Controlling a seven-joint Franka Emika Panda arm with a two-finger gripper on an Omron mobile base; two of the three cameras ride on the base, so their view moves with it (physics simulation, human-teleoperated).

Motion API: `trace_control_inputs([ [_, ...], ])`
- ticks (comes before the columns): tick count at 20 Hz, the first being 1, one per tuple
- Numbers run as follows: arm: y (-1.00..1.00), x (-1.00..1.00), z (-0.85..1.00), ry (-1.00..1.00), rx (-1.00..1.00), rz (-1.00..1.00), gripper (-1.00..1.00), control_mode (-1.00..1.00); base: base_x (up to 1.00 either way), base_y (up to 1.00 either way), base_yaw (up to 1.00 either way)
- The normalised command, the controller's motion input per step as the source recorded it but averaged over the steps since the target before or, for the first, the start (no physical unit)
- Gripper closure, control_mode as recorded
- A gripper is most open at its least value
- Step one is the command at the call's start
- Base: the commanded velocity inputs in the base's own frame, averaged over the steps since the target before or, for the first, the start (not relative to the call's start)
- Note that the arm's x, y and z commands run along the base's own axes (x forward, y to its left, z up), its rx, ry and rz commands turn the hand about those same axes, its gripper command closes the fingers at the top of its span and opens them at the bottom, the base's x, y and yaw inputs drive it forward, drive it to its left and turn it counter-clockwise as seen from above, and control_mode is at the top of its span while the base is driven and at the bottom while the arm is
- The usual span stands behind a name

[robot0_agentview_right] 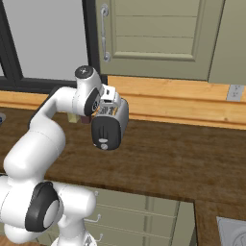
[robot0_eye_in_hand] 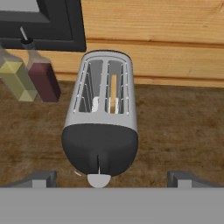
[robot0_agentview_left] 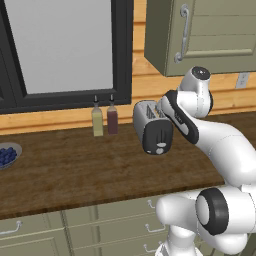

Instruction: Start the toaster. Once the lever pops up, take the bread to the plate on the dining counter.

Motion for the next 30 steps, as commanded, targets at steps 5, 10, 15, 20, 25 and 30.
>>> trace_control_inputs([
  [5, 0.00, 0.00, 0.00, 0.00, 0.00, 0.00, -1.00, -1.00, 0.00, 0.00, 0.00],
  [10, 0.00, 0.00, 0.00, 0.00, 0.00, 0.00, -1.00, -1.00, 0.00, 0.00, 0.00],
  [15, 0.00, 0.00, 0.00, 0.00, 0.00, 0.00, -1.00, -1.00, 0.00, 0.00, 0.00],
  [20, 0.00, 0.00, 0.00, 0.00, 0.00, 0.00, -1.00, -1.00, 0.00, 0.00, 0.00],
  [25, 0.00, 0.00, 0.00, 0.00, 0.00, 0.00, -1.00, -1.00, 0.00, 0.00, 0.00],
  [30, 0.00, 0.00, 0.00, 0.00, 0.00, 0.00, -1.00, -1.00, 0.00, 0.00, 0.00],
])
